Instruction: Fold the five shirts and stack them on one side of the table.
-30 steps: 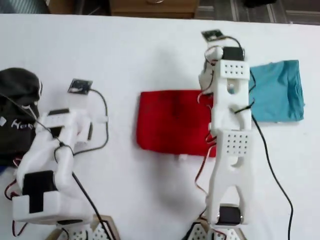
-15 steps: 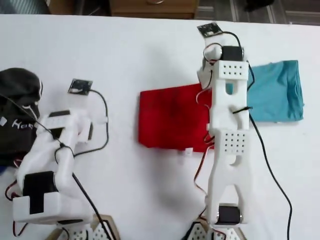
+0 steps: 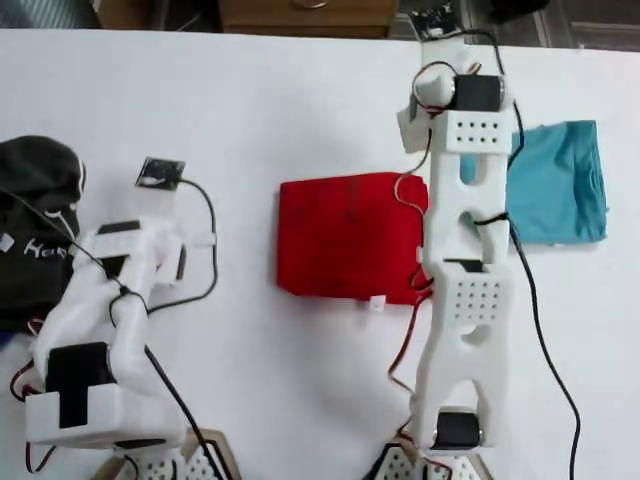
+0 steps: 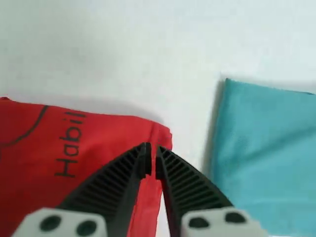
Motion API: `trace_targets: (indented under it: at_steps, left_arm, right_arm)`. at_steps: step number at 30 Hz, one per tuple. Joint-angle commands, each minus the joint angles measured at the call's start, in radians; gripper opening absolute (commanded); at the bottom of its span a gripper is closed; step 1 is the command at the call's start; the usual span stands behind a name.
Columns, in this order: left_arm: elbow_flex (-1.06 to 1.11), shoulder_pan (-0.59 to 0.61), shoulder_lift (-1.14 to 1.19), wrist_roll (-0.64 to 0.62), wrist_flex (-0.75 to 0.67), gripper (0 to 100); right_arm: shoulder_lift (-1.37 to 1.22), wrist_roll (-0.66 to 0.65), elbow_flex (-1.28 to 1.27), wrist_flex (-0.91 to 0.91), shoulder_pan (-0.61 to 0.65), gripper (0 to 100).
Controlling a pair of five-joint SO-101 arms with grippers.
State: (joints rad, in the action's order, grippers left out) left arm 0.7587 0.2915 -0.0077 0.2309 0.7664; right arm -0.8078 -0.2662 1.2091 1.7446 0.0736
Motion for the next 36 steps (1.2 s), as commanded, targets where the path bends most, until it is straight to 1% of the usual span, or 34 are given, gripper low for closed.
trace_targets:
  at_steps: [1, 4, 8, 14, 18, 22, 27, 33, 36]
  left_arm:
    - [0.001, 0.005, -0.014, -0.002, -0.043, 3]
    - [0.001, 0.005, -0.014, -0.002, -0.043, 3]
    - [0.001, 0.005, -0.014, -0.002, -0.044, 3]
    - [0.001, 0.005, -0.014, -0.002, -0.044, 3]
    - [0.001, 0.005, -0.014, -0.002, -0.044, 3]
    - [0.001, 0.005, -0.014, -0.002, -0.044, 3]
    - [0.001, 0.005, -0.014, -0.002, -0.044, 3]
    - [0.001, 0.005, -0.014, -0.002, -0.044, 3]
    - [0.001, 0.005, -0.014, -0.002, -0.044, 3]
  right_arm:
    - [0.196, 0.02, -0.244, 0.024, 0.054, 1.9]
    - [0.384, 0.075, -0.486, 0.016, 0.105, 2.0]
    - [0.631, 0.077, -0.816, -0.068, 0.151, 2.0]
    - [0.869, 0.072, -1.424, -0.414, 0.159, 1.9]
    - [0.9, 0.008, -1.666, -0.567, 0.156, 1.9]
    - [0.885, 0.002, -1.76, -0.641, 0.154, 1.9]
    - [0.871, -0.002, -1.771, -0.607, 0.143, 1.9]
    - [0.977, -0.002, -1.623, -0.496, 0.139, 1.9]
    - [1.03, 0.005, -1.527, -0.487, 0.137, 2.6]
